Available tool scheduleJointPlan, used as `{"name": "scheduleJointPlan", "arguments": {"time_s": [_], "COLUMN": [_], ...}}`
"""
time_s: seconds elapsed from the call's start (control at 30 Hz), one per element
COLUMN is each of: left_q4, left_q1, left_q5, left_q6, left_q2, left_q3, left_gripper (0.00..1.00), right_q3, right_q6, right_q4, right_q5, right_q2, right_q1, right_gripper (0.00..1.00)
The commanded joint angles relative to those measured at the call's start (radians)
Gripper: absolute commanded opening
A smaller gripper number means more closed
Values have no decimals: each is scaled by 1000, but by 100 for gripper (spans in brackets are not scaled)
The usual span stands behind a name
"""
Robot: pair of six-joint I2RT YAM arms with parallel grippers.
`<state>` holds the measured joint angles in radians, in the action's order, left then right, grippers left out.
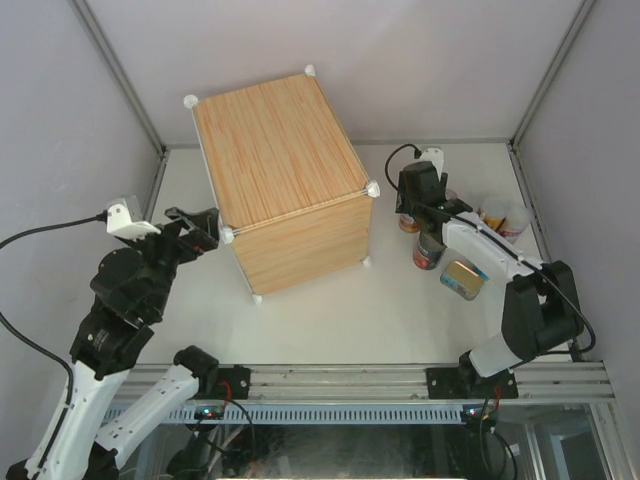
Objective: Place and organize the canned foods onto the counter
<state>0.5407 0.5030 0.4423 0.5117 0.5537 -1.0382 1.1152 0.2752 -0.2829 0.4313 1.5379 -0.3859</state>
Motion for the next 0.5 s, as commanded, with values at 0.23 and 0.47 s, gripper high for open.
{"name": "scheduleJointPlan", "arguments": {"time_s": [0.23, 0.47], "left_q4": [-44, -58], "left_q1": [-10, -11], "left_q5": [34, 41], "left_q6": [-12, -9], "left_q2": [-5, 6], "left_q3": [-12, -25], "left_gripper": [100, 100], "right_q3": [51, 125], "right_q6": [-61, -128], "right_q4": [104, 66], "right_q5": [117, 190], "right_q2": [-226, -326], "right_q1": [-44, -117], "right_gripper": [0, 0]}}
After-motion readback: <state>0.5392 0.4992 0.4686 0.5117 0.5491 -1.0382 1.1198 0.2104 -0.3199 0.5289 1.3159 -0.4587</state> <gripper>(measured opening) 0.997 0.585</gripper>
